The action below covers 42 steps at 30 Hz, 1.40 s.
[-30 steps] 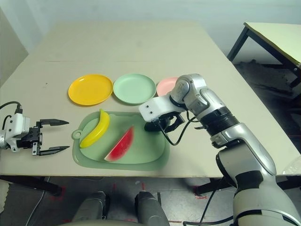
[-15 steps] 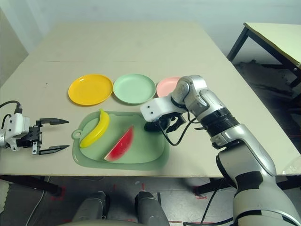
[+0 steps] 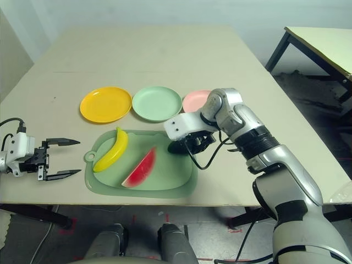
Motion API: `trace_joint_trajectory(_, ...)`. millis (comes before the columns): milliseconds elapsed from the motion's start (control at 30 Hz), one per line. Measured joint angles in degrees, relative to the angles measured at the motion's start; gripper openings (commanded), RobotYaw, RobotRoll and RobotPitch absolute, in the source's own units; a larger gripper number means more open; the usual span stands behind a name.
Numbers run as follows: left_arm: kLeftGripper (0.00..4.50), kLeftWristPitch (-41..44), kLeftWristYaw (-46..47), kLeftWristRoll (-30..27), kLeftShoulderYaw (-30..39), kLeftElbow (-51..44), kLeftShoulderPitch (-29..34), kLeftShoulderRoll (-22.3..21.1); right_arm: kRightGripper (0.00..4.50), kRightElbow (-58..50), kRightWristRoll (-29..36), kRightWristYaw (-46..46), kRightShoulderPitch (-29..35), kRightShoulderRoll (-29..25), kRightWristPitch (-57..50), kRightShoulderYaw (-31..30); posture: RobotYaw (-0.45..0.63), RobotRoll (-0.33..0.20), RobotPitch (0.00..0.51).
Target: Place the fruits into color-matched plates.
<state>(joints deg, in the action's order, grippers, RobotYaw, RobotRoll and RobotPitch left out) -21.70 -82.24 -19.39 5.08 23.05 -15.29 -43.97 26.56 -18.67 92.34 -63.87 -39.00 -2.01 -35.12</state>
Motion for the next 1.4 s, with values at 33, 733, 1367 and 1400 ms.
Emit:
trace_joint_trajectory(33, 4.50, 0.6, 0.3, -0.2, 0.0, 0.0, -0.1, 0.2, 2.92, 1.7, 0.1, -0.1, -2.4, 1.2, 0.2, 0.2, 0.03, 0.000, 0.082)
trace_joint_trajectory(733, 4.50, 36.4, 36.7, -1.1, 3.7, -21.7, -1.7, 6.2, 2.92, 50.7, -15.0, -41.2, -18.4, 24.3, 11.1, -0.1, 0.13, 0.000, 0.097)
trace_joint_trajectory(1367, 4.50, 30.9, 21.1, -2.0, 0.9, -18.3, 0.3, 2.9, 4.44, 46.5, -16.7, -25.5, -19.7, 15.6, 26.5, 0.4, 0.04, 0.000, 0.095)
trace_joint_trajectory(1400, 4.50, 29.2, 18.3, -2.4, 0.6, -17.2, 0.6, 2.4, 4.44, 43.4, -14.7, -20.3, -19.4, 14.4, 28.2, 1.0, 0.04, 0.000, 0.098)
